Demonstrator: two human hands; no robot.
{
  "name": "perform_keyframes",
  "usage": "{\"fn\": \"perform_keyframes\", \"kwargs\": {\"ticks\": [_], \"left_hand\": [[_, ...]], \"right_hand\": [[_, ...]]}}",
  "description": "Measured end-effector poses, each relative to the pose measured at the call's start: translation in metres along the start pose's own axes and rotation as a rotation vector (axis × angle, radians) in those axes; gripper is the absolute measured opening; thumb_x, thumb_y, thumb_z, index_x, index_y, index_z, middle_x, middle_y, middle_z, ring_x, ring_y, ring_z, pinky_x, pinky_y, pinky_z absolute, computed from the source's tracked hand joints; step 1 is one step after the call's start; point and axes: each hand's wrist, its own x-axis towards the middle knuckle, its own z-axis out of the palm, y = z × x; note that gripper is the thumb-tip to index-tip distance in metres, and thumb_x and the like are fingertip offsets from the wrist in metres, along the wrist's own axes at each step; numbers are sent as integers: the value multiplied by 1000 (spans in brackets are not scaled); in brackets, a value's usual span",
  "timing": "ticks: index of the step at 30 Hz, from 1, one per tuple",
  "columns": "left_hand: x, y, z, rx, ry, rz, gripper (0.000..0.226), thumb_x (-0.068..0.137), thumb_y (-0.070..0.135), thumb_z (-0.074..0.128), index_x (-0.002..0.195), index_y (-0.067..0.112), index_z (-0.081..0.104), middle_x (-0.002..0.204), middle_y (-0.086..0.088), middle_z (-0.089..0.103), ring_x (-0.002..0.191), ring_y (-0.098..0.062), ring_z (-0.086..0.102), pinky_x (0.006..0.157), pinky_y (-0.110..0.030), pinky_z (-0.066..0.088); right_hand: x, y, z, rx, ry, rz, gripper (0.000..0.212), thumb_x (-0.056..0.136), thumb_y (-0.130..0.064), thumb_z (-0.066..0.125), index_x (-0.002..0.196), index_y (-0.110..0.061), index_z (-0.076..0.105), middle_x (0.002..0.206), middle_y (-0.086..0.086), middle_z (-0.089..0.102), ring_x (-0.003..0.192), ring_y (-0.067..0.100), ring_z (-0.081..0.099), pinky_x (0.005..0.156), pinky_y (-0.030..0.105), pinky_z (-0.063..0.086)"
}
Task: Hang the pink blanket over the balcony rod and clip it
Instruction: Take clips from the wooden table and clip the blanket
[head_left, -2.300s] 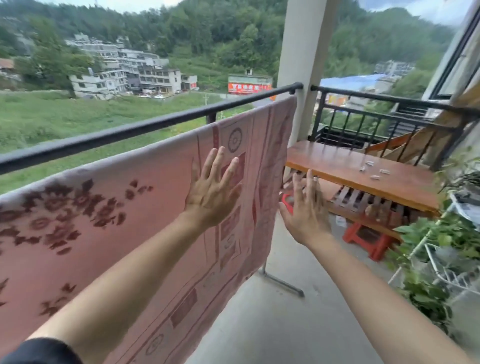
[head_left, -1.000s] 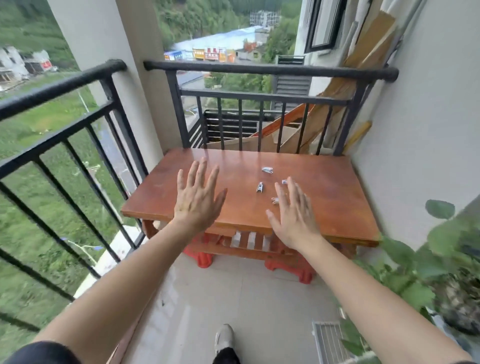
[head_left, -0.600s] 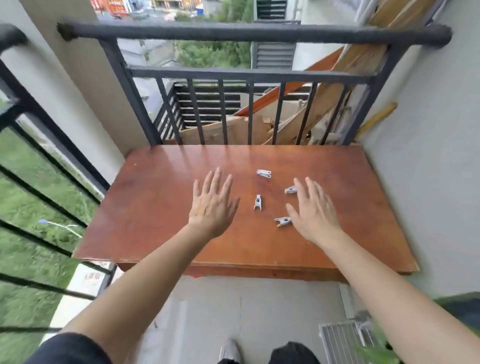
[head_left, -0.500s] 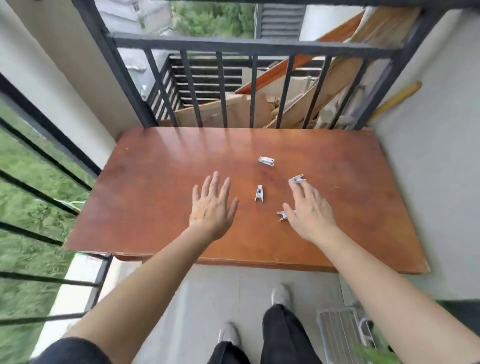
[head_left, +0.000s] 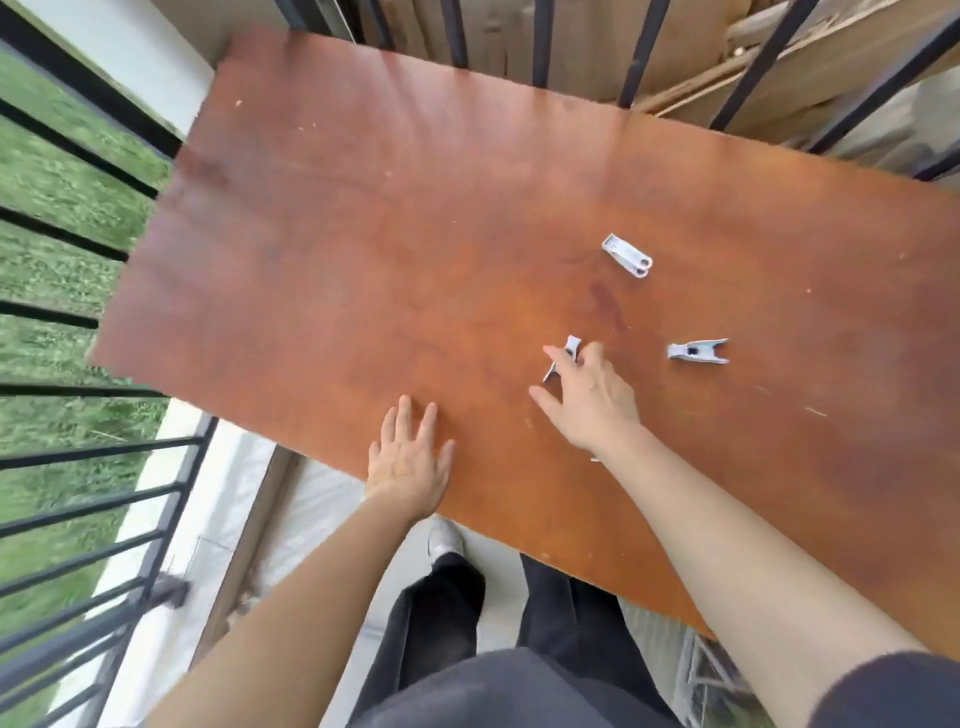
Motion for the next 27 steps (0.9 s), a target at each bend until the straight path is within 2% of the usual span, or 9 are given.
{"fn": "perform_keyframes", "kwargs": {"ticks": [3,8,13,17,20,24,27], "left_hand": [[-2,12,8,-30,-13,-70,64,103,50,29,158,25,7,166,-4,-10,152,-25,-6,120,-48,14],[-3,12,-13,-138,-22,-108,61,103,51,26,157,26,13,166,-2,-6,153,-23,-3,120,-46,12],[-26,-24,-58,-279,209,-191,59,103,50,31,156,27,20,166,-2,1,152,-24,2,121,-45,15],[-75,-88,-94,-354,462,-321,59,102,48,37,155,25,24,166,-6,6,152,-25,8,121,-45,18],[-139,-148,-108,-385,658,-462,59,100,43,46,152,19,32,164,-10,16,150,-29,15,119,-45,19],[-241,-224,-93,-390,804,-690,58,98,43,48,148,14,40,157,-17,31,145,-34,28,116,-47,27],[-314,-268,-70,-404,902,-864,58,96,44,48,144,11,46,151,-17,40,140,-34,36,114,-47,33]], "right_hand": [[9,2,2,68,26,-9,39,94,-46,55,128,-29,50,118,9,44,104,32,55,81,40,48],[-2,-14,-10,137,-26,-69,30,90,-23,56,119,-24,52,114,8,40,95,36,58,81,37,47],[-6,-68,-37,154,42,-250,35,86,-6,55,119,-20,56,113,8,37,89,36,57,76,34,43],[-5,-156,-50,157,53,-489,50,86,-4,55,129,-28,53,115,8,41,87,38,59,74,36,45],[-24,-240,-47,193,5,-696,55,83,-3,56,131,-30,52,110,4,41,87,37,60,77,38,48],[-87,-347,-27,179,-79,-970,47,79,-6,59,120,-28,52,103,0,42,86,38,59,74,40,48],[-150,-416,-3,218,-150,-1116,34,80,-10,63,108,-23,49,101,2,52,90,33,57,76,38,47]]}}
